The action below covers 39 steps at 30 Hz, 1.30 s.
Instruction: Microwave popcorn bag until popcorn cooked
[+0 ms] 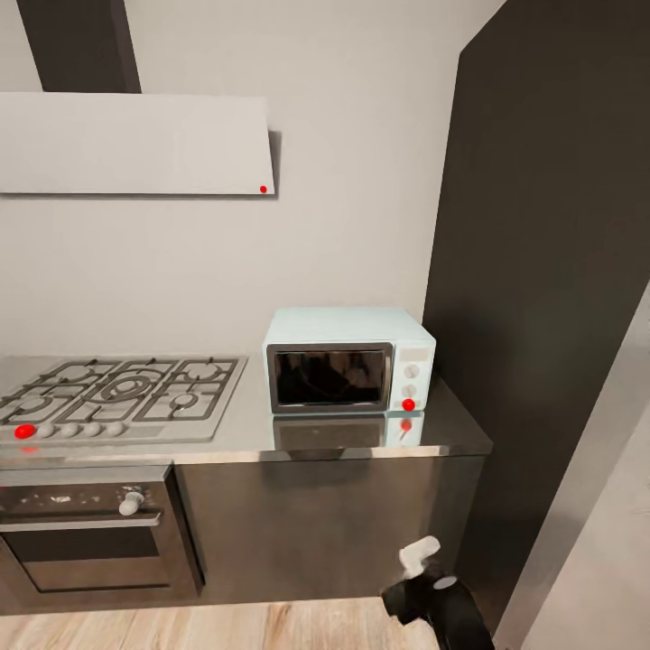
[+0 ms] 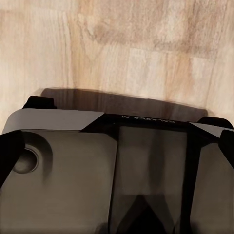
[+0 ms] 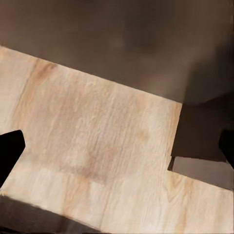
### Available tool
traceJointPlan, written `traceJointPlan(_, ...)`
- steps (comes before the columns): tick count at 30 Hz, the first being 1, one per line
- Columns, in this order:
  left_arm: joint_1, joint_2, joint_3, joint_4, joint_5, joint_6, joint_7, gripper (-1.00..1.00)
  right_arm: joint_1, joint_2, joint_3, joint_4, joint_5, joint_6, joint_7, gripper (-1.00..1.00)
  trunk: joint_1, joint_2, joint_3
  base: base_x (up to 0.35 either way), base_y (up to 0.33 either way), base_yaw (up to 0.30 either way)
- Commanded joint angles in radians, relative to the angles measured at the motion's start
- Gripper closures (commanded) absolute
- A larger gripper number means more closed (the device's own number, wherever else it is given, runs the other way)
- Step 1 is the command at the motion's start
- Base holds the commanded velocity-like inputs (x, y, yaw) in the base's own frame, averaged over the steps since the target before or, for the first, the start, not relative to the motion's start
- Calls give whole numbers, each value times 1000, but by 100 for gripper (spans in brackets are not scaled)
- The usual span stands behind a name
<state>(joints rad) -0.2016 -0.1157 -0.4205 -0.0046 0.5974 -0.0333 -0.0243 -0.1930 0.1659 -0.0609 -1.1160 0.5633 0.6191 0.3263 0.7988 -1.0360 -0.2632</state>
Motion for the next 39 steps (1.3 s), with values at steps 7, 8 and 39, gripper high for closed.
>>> traceJointPlan(7, -1, 1, -8, 1, 12, -4, -2, -100, 3, 9, 71, -421, 6, 27, -32, -100, 0, -1, -2, 0, 0, 0)
traceJointPlan(8, -1, 1, -8, 1, 12, -4, -2, -100, 1, 9, 72, -434, 5, 25, -59, -100, 0, -1, -2, 0, 0, 0)
traceJointPlan(39, -1, 1, -8, 1, 10, -4, -2, -100, -373, 9, -41, 7, -377, -422, -372, -100, 0, -1, -2, 0, 0, 0)
